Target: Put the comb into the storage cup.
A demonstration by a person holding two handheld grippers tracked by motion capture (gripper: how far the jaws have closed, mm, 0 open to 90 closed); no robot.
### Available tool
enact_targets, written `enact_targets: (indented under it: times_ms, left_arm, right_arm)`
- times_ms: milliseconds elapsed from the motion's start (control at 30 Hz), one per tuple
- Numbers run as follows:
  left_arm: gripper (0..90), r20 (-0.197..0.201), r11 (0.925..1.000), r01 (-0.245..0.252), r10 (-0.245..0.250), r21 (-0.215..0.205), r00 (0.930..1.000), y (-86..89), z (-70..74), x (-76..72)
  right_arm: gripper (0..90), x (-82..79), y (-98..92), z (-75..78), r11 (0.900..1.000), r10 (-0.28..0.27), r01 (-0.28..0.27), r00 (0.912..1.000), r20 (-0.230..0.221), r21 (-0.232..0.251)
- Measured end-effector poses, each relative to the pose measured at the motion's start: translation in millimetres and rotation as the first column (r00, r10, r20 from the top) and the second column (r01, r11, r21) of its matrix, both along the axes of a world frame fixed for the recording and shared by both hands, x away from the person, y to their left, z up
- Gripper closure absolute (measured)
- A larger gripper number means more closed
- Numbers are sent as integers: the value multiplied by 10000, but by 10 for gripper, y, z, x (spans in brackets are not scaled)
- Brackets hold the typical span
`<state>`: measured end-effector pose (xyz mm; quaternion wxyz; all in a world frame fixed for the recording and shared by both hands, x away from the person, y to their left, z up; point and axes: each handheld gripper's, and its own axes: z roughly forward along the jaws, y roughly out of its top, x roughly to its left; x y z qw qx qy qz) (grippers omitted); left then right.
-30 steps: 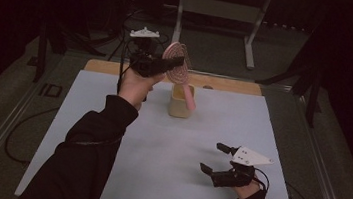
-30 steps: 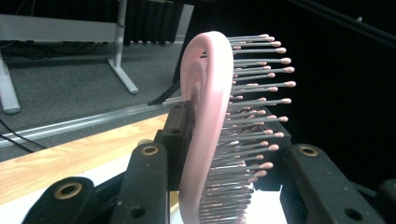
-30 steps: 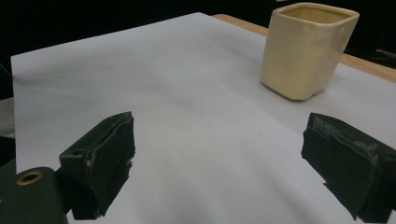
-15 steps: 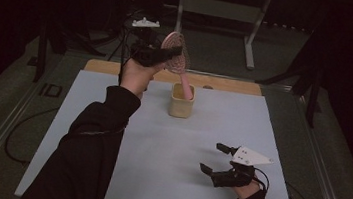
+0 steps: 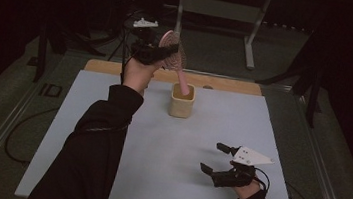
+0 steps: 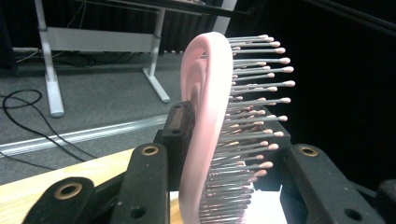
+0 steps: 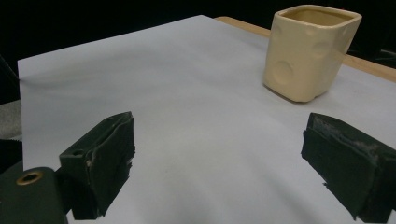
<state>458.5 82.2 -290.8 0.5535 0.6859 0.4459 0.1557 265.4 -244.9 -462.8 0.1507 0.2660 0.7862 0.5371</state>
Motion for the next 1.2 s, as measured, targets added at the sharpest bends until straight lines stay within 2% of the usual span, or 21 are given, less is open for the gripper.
enact_targets:
  times_ms: [400,767,1200]
  left_arm:
    - [651,-91,9996,-89,92,279,9999,-105,-193,94]
    - [651,-219,9996,-183,188,215,9996,-126,-366,149]
    - [651,-413,9993,-136,151,355,9990,-174,-543,196]
  right_arm:
    - [94,3,-4,-3,10000,24,-24,10000,-18,-23]
    - [94,3,2,-10,10000,62,-62,10000,-55,-45]
    - [94,6,3,-16,10000,90,-90,9999,-48,-39]
